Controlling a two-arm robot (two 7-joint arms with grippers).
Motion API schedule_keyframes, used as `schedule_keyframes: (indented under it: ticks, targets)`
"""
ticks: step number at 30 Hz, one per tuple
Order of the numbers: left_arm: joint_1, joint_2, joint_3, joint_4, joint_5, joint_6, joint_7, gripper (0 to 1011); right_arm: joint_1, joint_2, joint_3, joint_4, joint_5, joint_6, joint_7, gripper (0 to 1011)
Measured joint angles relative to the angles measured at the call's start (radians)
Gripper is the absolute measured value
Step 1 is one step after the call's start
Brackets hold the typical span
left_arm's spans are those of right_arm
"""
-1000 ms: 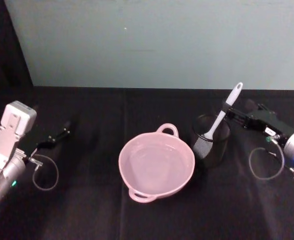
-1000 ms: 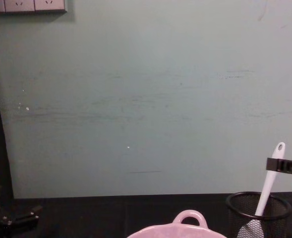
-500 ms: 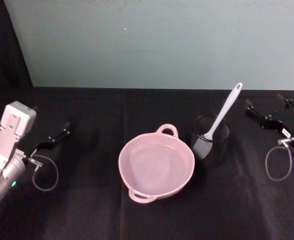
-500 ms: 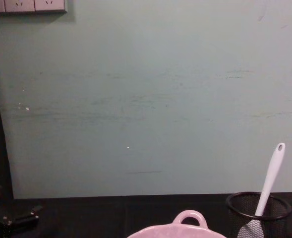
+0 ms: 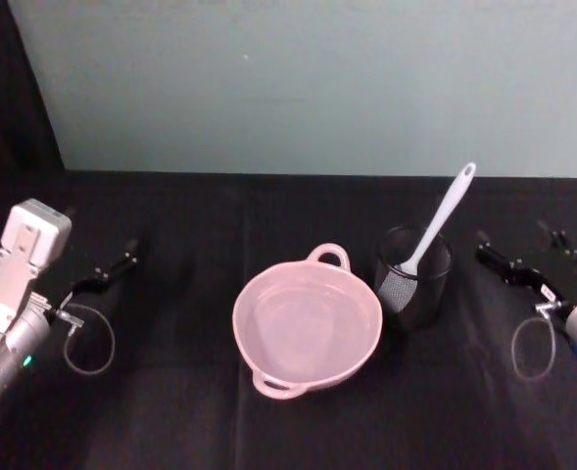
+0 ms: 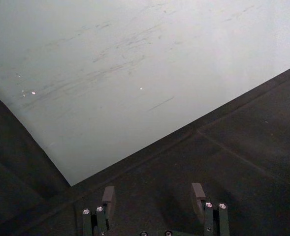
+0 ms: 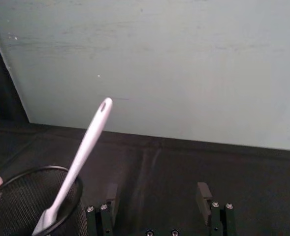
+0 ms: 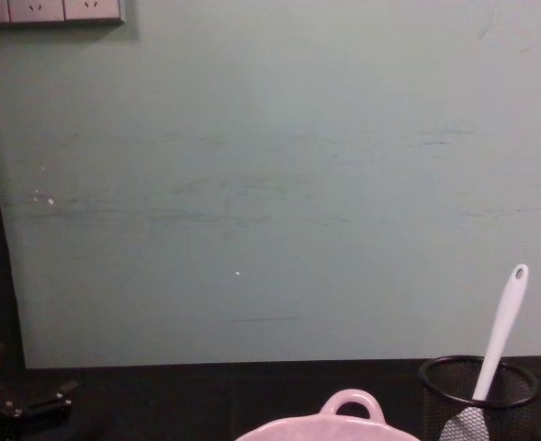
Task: Use the one hand to pick up the spoon and stir the clear water in the bowl.
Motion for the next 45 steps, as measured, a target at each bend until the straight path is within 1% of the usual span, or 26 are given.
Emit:
schedule_keyframes:
  ticks: [1,5,7,45]
  targets:
    - [0.0,0.0,0.0,0.0,0.0,0.0,0.0,1005,0.0,-0.006,0.005,0.015,0.006,-0.008,0.012,1002]
    - [0.0,0.0,0.0,0.0,0.0,0.0,0.0,1005,-0.001,-0.015,0.012,0.03,0.007,-0.013,0.032,1002]
    - [0.0,0.0,0.0,0.0,0.0,0.0,0.0,1005,0.0,-0.015,0.012,0.029,0.001,-0.005,0.034,1002]
    - [0.0,0.0,0.0,0.0,0.0,0.0,0.0,1005,-0.001,-0.014,0.011,0.029,0.003,-0.011,0.032,1002]
